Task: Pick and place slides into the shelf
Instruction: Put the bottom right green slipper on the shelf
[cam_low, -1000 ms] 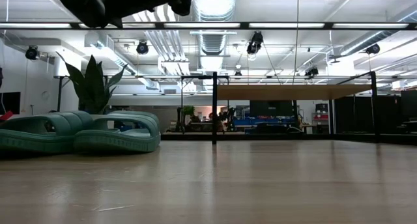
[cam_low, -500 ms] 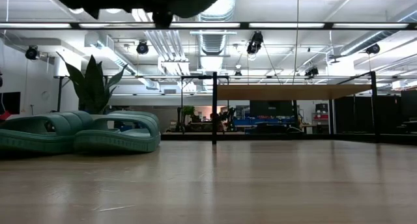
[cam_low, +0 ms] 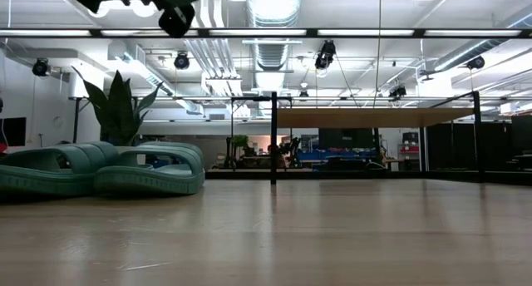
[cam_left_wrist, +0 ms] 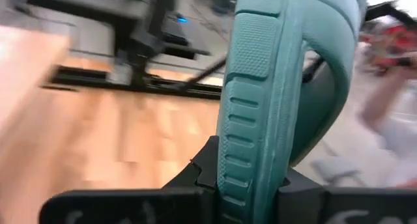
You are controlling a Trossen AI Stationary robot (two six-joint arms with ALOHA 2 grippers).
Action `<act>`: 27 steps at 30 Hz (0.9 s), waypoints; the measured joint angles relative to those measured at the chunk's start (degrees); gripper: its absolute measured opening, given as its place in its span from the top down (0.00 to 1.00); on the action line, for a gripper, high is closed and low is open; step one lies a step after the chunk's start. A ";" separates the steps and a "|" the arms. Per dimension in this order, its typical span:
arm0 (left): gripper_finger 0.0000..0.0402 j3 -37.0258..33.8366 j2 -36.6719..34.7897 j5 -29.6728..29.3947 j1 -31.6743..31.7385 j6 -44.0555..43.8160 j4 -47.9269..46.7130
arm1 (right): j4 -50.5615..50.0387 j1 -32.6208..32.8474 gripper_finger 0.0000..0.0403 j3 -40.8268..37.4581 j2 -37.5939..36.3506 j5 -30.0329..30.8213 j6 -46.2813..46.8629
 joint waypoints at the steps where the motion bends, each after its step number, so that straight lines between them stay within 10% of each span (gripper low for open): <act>1: 0.96 0.00 0.30 1.78 0.01 -1.05 -0.42 | -2.75 0.00 0.54 -0.52 0.30 0.02 -0.18; 18: 0.96 0.09 6.11 7.21 -0.02 -8.38 -5.17 | -17.79 -3.97 0.53 -1.86 11.46 0.24 -15.32; 27: 0.96 0.09 8.36 12.45 -0.85 -8.95 -5.26 | -30.57 -7.56 0.54 -1.88 11.72 1.12 -8.92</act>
